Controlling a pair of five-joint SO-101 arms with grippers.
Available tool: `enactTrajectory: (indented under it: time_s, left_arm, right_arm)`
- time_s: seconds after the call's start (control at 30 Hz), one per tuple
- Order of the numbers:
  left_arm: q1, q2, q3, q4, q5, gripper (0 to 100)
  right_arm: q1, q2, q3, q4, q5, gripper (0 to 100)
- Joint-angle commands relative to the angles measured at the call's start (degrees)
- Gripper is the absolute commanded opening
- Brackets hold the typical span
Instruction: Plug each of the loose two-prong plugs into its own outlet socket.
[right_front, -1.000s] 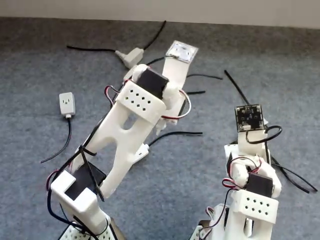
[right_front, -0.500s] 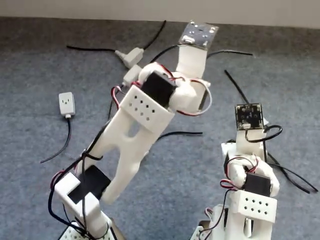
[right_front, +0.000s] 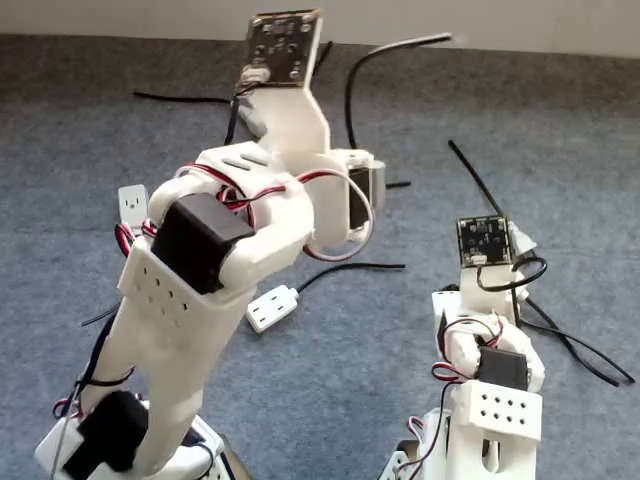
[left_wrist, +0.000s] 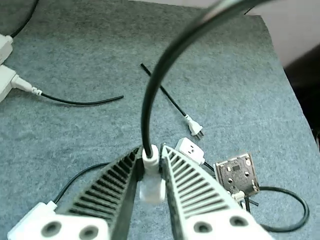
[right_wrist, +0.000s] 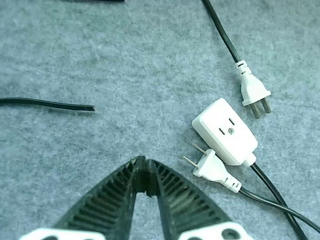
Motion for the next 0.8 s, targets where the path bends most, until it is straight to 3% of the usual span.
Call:
enactTrajectory:
  time_s: [0.0,0.1,0.2,0.57,0.67,0.77]
  left_arm:
    - [-2.5,-5.9,9.7,-7.0,5.2,1]
    - [-3.6,-13.0,21.3,-14.2,9.8,1]
    - [-3.8,-21.8,35.5,-26.5,11.0,1]
    - [-10.7,-45.6,88.1,-86.1,11.3,1]
    - [-12.4,-46.6,95.3,-96.1,11.3,1]
    - [-12.4,-46.6,99.2,-101.2,11.8,1]
  right_arm:
    - [-0.3,-0.7,-0.3,-1.2,-0.7,0.6]
    - [-0.3,-0.7,-0.3,-1.2,-0.7,0.6]
    - [-0.3,-0.7,-0.3,-1.2,-0.7,0.6]
    - [-2.5,-0.6,-3.9,0.3,-4.7,0.6]
    - [-6.6,-0.5,-9.3,4.4,-4.7,0.6]
    - [-10.9,-0.4,-16.7,8.7,-7.6,0.6]
